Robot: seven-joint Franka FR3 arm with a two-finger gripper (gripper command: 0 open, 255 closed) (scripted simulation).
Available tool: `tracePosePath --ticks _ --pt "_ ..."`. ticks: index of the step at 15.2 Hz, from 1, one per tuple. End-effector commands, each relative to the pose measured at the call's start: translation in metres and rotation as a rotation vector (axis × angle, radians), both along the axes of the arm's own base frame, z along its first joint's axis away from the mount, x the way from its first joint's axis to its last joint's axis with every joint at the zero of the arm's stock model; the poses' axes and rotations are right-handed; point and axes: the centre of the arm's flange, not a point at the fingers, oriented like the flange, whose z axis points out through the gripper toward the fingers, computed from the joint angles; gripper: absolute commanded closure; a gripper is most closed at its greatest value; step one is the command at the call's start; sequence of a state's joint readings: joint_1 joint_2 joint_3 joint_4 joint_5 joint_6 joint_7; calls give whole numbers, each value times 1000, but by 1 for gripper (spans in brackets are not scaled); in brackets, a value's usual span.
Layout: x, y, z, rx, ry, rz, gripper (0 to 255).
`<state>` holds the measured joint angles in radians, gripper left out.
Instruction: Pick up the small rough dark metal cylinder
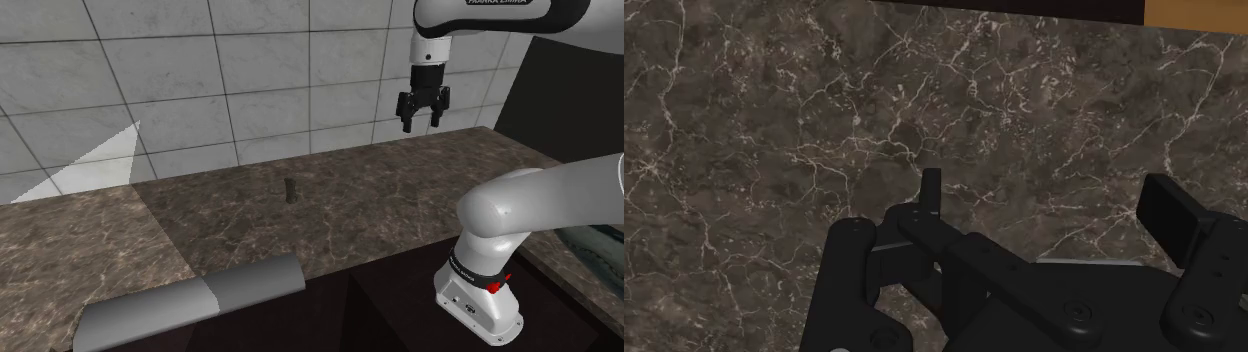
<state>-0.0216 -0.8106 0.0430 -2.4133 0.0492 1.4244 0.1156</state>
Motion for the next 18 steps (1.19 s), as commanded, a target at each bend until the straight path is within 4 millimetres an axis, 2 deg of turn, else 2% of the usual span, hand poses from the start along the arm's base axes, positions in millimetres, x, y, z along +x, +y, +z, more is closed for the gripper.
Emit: tracePosePath --ticks 1,18 --pt "0 0 0 0 0 0 0" --pt "84 139 -128 42 -174 17 0"
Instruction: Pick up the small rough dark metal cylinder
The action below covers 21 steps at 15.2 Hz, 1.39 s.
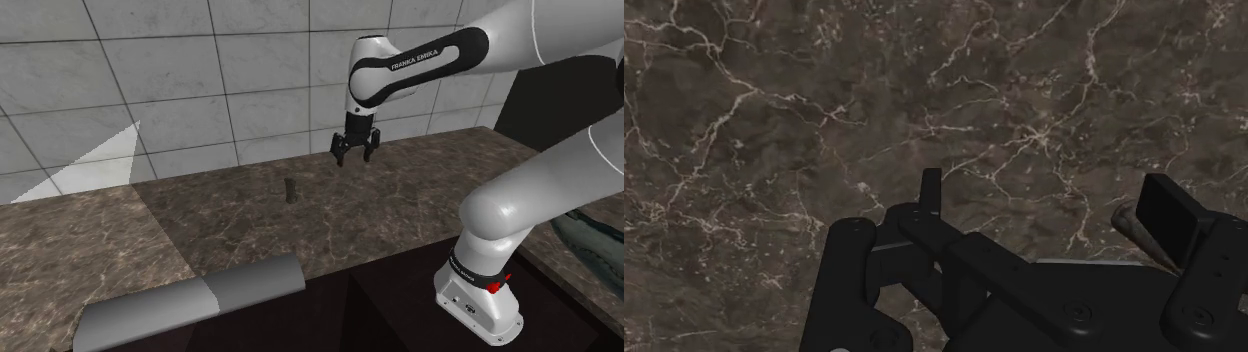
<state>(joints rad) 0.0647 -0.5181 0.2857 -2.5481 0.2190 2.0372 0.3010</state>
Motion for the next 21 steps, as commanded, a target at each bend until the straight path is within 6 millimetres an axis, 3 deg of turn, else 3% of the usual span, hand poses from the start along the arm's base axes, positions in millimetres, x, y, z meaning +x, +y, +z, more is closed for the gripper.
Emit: tracePosePath --ticks 1,16,21 --pt "11 17 -13 7 -23 1 0" --pt "100 144 -106 43 -175 16 0" --pt "100 144 -132 43 -175 16 0"
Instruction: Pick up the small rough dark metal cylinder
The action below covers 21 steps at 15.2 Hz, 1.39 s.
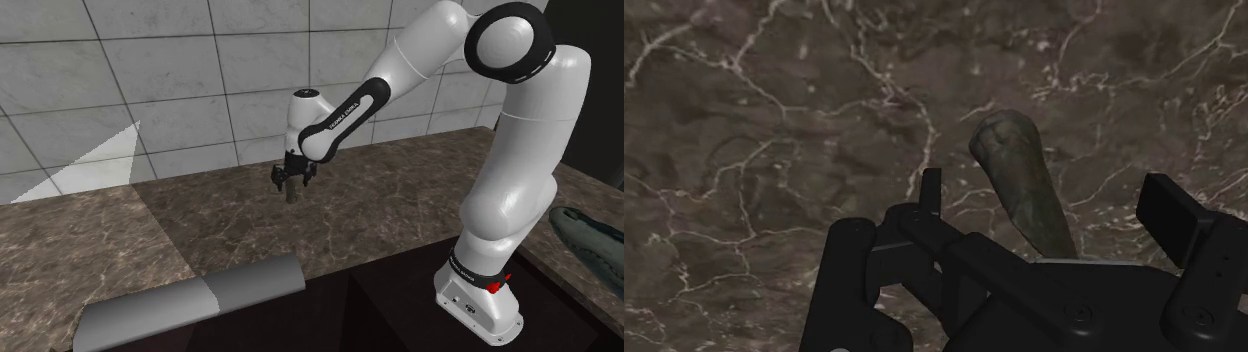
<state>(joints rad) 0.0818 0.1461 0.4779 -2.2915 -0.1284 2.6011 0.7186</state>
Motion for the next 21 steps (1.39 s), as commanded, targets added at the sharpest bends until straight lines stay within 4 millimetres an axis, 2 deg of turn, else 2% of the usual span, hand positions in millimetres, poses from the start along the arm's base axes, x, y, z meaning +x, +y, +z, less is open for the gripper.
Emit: tracePosePath --ticks 1,4,5,14,21 --pt "0 -1 -12 0 -1 0 0" --pt "0 -1 -20 0 -1 0 0" --pt "0 0 -20 0 -1 0 255" --pt "0 -1 -20 0 -1 0 255" --pt "0 -1 17 0 -1 0 255"
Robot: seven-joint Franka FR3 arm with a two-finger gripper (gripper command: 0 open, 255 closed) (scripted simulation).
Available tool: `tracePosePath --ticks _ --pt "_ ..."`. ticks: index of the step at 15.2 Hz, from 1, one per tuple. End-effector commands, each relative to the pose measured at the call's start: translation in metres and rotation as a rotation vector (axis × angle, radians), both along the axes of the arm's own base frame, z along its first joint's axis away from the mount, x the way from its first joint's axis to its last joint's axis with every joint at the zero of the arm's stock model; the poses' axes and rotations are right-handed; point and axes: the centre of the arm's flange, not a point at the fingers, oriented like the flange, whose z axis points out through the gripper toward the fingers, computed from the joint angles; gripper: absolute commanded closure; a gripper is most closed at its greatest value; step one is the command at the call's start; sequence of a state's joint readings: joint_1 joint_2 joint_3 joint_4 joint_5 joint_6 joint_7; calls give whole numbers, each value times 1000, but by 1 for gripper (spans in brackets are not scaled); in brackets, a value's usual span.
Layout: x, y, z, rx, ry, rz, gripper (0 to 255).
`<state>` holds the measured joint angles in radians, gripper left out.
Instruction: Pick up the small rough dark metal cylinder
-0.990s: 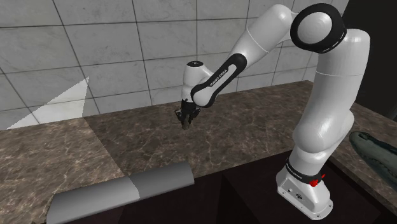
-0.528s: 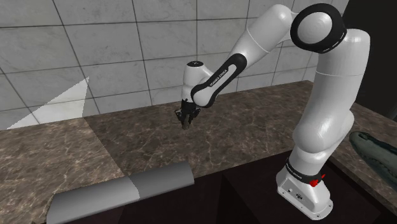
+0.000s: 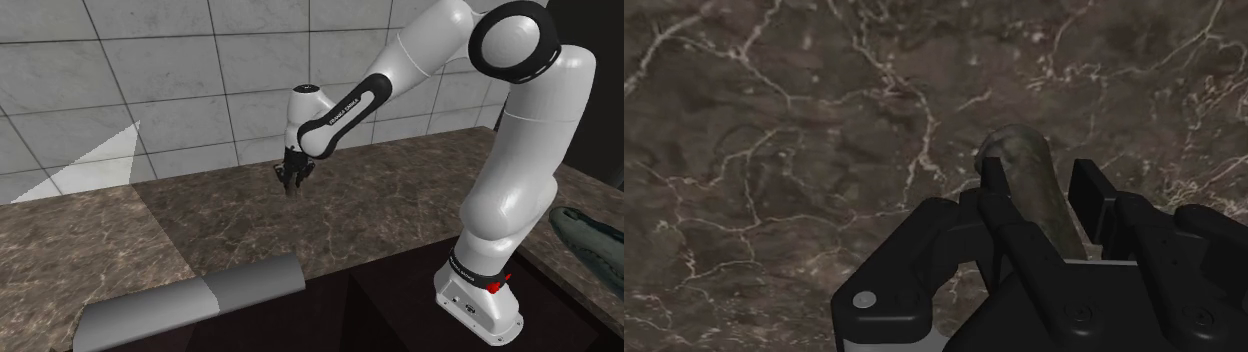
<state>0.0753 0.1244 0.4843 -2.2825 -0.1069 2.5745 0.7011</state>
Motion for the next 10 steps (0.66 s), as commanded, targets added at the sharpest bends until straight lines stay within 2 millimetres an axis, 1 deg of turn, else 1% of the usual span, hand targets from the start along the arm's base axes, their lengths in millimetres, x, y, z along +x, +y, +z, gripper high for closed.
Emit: tracePosePath --ticks 1,8,10 --pt "-1 0 11 0 0 0 255" --pt "-1 0 47 0 0 0 255" --pt "-1 0 48 0 0 0 255"
